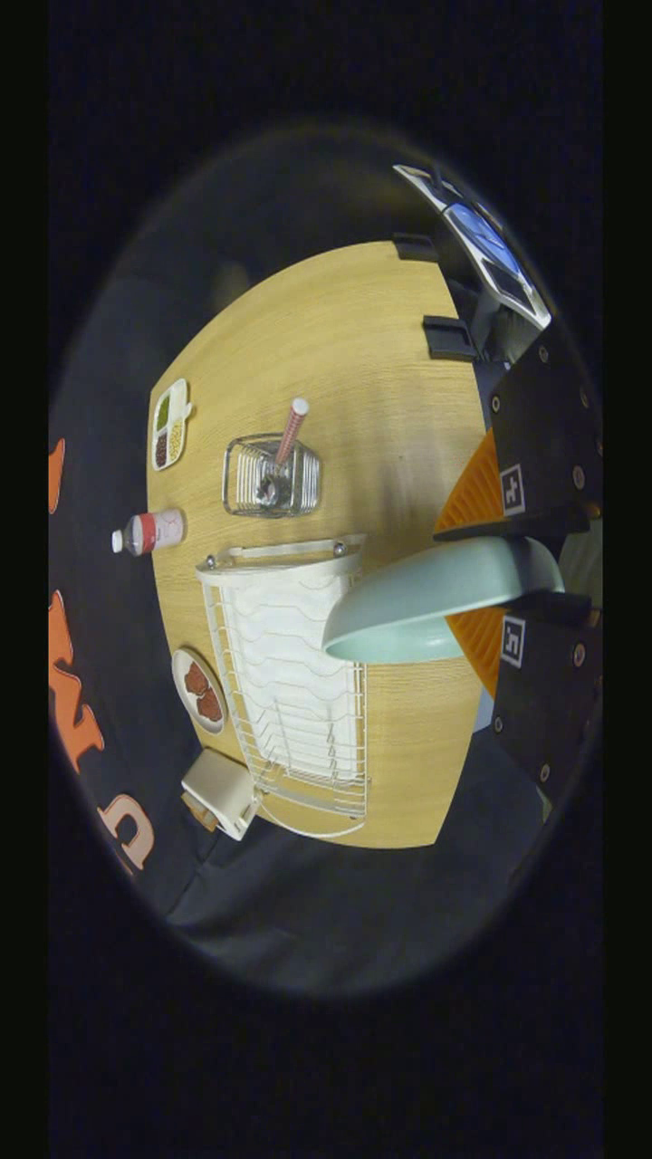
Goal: Take the plate from the dish rack, then take the spoon from the basket and place it into the plate.
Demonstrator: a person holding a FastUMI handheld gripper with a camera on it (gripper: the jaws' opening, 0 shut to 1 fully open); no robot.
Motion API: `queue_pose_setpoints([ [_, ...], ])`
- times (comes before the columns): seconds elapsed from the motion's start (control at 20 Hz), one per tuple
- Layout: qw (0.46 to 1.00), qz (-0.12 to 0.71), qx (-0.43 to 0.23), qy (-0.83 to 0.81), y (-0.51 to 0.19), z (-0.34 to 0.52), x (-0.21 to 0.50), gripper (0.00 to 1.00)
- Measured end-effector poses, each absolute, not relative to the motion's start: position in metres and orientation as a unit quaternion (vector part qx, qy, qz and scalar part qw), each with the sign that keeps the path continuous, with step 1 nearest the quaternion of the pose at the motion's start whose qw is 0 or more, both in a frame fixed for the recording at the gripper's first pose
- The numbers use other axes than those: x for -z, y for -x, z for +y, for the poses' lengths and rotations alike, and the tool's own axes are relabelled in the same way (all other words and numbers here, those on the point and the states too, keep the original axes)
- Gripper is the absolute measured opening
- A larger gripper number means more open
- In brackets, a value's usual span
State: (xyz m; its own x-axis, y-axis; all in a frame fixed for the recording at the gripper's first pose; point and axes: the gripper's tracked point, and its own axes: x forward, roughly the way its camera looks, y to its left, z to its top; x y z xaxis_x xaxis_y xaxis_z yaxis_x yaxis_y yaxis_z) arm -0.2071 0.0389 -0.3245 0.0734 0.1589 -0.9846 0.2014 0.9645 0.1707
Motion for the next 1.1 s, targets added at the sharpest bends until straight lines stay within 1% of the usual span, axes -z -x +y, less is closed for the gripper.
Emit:
queue_pose_setpoints([
  [0.35, 0.705, 0.692, -0.016, -0.155, 0.233, 0.055, 0.367, 0.26],
  [0.75, 0.704, 0.684, -0.032, -0.188, 0.237, 0.064, 0.401, 0.26],
  [0.8, 0.703, 0.683, -0.032, -0.196, 0.238, 0.065, 0.402, 0.26],
  [1.1, 0.694, 0.691, -0.014, -0.200, 0.244, 0.050, 0.417, 0.37],
])
